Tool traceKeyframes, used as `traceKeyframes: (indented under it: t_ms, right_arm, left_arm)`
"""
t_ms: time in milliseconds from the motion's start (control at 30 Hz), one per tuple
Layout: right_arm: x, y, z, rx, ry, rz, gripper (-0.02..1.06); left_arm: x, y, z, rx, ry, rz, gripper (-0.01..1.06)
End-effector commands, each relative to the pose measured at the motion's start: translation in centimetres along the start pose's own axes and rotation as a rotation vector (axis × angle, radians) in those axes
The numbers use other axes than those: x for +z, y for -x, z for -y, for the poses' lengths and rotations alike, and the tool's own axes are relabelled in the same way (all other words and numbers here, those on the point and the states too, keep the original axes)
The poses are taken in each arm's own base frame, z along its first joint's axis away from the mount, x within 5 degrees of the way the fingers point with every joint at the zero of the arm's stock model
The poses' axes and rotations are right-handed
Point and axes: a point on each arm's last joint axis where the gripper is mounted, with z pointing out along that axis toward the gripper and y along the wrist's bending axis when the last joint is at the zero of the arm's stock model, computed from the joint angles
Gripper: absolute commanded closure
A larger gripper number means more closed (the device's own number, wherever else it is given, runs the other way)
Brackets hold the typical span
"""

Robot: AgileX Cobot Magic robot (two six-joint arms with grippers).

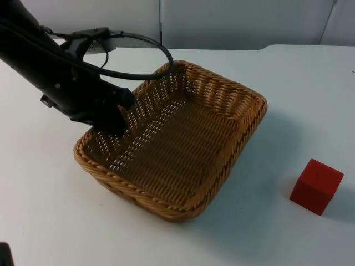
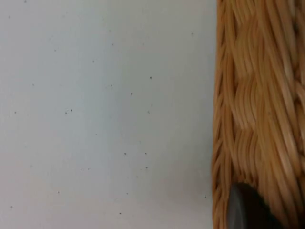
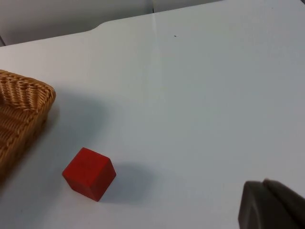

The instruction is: Pick up the basket with the left hand and place the cube into the basket with the right hand.

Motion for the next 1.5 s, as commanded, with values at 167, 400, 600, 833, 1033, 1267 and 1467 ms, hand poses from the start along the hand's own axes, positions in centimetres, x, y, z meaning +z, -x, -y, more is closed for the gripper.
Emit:
traceKeyframes:
  t_ms: [167,400,600,833,1033,1267,1467]
  right_arm:
    - [0.1,0.0,0.0,-0.001,-0.001,0.01,1.05]
    - [0.1,0.0,0.0,-0.001,-0.001,0.01,1.05]
    - [0.1,0.0,0.0,-0.001,-0.001,0.01,1.05]
    - [0.1,0.0,0.0,-0.001,-0.001,0.01,1.05]
    - [0.1,0.0,0.0,-0.001,-0.001,0.01,1.05]
    - [0.1,0.0,0.0,-0.001,-0.001,0.01,1.05]
    - [0.1,0.0,0.0,-0.001,-0.001,0.01,1.05]
  left_arm:
    - [-3.0,1.0,-0.1,-0.066,-0.026,0.051,1.05]
    - [-6.0,1.6,0.0,-0.117,-0.024,0.111,1.05]
    - [-6.4,1.8,0.3,-0.111,-0.021,0.124,1.05]
    - [-6.4,1.8,0.2,-0.111,-0.02,0.126,1.05]
    - [-6.5,1.8,0.2,-0.109,-0.01,0.135,1.05]
    - [-6.5,2.0,-0.1,-0.111,0.012,0.156,1.05]
    - [-6.5,2.1,-0.1,-0.111,0.02,0.164,1.05]
